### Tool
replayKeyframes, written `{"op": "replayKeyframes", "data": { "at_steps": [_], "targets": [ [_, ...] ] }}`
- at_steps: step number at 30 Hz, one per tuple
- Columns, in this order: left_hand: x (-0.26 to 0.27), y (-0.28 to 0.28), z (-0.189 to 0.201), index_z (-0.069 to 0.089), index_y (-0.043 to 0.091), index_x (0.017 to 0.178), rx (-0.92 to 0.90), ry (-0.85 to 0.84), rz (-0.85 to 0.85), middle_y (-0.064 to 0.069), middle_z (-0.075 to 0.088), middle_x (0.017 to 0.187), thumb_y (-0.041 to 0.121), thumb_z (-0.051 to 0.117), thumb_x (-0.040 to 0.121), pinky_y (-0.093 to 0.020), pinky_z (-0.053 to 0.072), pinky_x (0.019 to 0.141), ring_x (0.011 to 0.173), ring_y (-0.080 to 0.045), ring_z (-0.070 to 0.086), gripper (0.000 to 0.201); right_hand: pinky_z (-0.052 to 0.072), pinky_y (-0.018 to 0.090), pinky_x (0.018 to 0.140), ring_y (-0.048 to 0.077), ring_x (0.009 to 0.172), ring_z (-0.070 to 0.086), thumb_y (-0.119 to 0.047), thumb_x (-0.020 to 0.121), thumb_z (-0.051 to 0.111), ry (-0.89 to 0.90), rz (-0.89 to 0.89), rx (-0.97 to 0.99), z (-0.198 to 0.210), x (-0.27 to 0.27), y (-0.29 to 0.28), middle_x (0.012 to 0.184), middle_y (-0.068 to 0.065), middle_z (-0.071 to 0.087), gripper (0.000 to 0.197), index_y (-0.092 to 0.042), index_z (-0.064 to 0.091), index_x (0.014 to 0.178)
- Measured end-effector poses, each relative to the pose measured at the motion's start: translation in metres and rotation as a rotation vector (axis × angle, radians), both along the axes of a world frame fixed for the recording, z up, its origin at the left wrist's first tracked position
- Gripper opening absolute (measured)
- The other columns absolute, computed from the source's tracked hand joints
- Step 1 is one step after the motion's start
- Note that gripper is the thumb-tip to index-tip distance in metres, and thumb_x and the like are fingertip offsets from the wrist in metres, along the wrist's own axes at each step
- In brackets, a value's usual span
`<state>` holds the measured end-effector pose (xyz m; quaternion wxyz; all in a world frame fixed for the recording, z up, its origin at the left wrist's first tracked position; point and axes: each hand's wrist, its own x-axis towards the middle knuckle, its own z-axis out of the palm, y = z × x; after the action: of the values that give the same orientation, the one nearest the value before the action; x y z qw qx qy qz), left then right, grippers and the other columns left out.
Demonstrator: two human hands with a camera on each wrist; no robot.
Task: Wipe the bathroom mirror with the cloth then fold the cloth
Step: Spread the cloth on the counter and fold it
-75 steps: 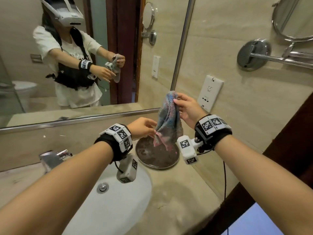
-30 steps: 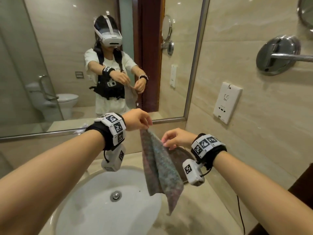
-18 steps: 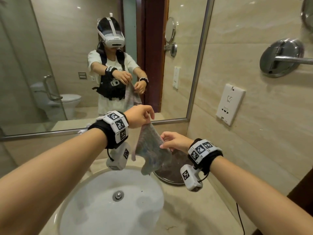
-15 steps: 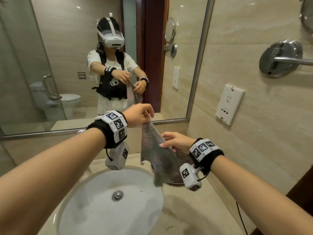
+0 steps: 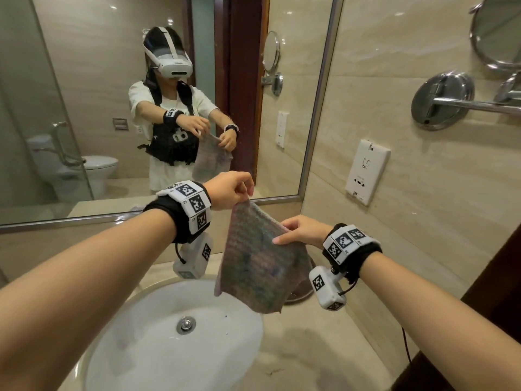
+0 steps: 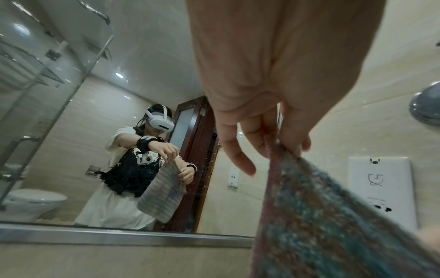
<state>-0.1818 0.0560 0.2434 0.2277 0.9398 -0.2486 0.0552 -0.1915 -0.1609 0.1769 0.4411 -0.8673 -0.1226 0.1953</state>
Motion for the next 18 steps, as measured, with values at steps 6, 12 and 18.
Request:
{"op": "replayKeyframes", "data": {
  "at_steps": [6,12,18],
  "targets": [
    [0.002,0.001,0.0,0.062,0.01,0.1,0.035,-0.008,0.017,-0.002,0.059,0.088,0.009,0.056,0.09,-0.026,0.044,0.074,0.079,-0.017,0.054,0.012,0.034,0.024,0.058,0.019,0.069,0.042,-0.013,0.079,0.072,-0.006,-0.048,0.026,0.001,0.002,-0.012,0.069,0.006,0.045,0.034,-0.018,0.043,0.061],
    [0.004,-0.002,-0.012,0.062,0.009,0.104,0.062,-0.014,0.043,-0.005,0.063,0.093,0.008,0.053,0.091,-0.024,0.041,0.074,0.082,-0.015,0.052,0.016,0.034,0.023,0.055,0.015,0.065,0.044,-0.022,0.079,0.073,-0.094,-0.021,-0.359,0.009,0.005,-0.02,0.07,-0.001,0.051,0.027,-0.02,0.048,0.068],
    [0.01,-0.009,-0.029,0.062,0.01,0.104,0.07,0.014,0.063,-0.009,0.066,0.102,0.006,0.053,0.091,-0.025,0.042,0.075,0.093,-0.024,0.059,0.016,0.038,0.027,0.065,0.018,0.077,0.05,-0.025,0.083,0.069,-0.202,-0.026,-0.669,-0.011,0.002,-0.04,0.082,0.004,0.055,0.026,-0.004,0.061,0.096]
  ]
}}
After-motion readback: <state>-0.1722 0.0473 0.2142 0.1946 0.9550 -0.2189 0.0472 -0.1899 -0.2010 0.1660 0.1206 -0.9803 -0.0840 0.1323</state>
